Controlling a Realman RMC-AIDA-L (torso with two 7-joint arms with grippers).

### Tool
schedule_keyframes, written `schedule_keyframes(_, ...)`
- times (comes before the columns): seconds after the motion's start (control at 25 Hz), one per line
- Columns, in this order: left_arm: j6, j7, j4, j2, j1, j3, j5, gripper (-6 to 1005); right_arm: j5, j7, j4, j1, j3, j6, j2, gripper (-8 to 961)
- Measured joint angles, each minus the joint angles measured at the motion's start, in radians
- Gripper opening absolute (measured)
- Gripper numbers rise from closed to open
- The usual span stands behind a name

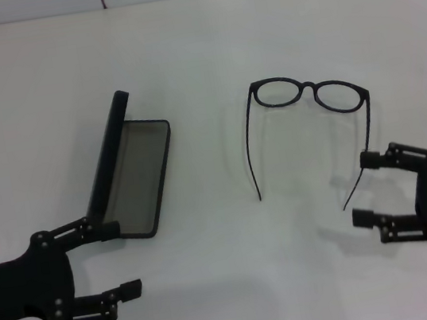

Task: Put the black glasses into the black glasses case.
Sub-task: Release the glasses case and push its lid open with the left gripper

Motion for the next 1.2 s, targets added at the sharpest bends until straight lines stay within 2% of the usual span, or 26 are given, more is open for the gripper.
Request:
schedule_keyframes(0.2, 0.009, -0.05, 0.0, 0.0, -0.004, -0.057, -0.004, 861, -0.001, -0.056, 0.006, -0.015, -0.05, -0.01, 0.004, 855)
schedule_keyframes(0.32, 0.033, -0.183, 0.02, 0.0, -0.017, -0.121, -0.008, 861, -0.001, -0.062, 0.006, -0.022, -0.072, -0.015, 0.003, 855)
schedule_keyframes(0.48, 0.032, -0.457, 0.127, 0.004, -0.03, -0.169, -0.005, 861, -0.002, -0.062, 0.006, -0.024, -0.094, -0.016, 0.003, 855)
schedule_keyframes(0.64, 0.015, -0.764, 0.265, 0.03, -0.067, -0.177, 0.016, 861, -0.002, -0.063, 0.006, -0.024, -0.113, -0.016, 0.002, 855)
schedule_keyframes(0.68, 0.015, -0.843, 0.3, 0.038, -0.085, -0.174, 0.042, 861, -0.003, -0.063, 0.006, -0.025, -0.115, -0.016, 0.002, 855)
schedule_keyframes(0.72, 0.015, -0.998, 0.375, 0.047, -0.13, -0.171, 0.11, 861, -0.003, -0.067, 0.006, -0.029, -0.117, -0.016, 0.002, 855)
schedule_keyframes(0.8, 0.017, -1.141, 0.44, 0.049, -0.184, -0.167, 0.203, 861, -0.004, -0.072, 0.006, -0.032, -0.117, -0.016, 0.003, 855)
schedule_keyframes(0.96, 0.023, -1.344, 0.533, 0.047, -0.273, -0.131, 0.357, 861, -0.005, -0.074, 0.006, -0.035, -0.118, -0.016, 0.004, 855)
schedule_keyframes(1.12, 0.024, -1.517, 0.66, 0.037, -0.329, -0.006, 0.493, 862, -0.005, -0.074, 0.006, -0.035, -0.118, -0.016, 0.006, 855)
schedule_keyframes(1.2, 0.024, -1.588, 0.735, 0.021, -0.347, 0.076, 0.535, 862, -0.005, -0.074, 0.006, -0.035, -0.118, -0.016, 0.006, 855)
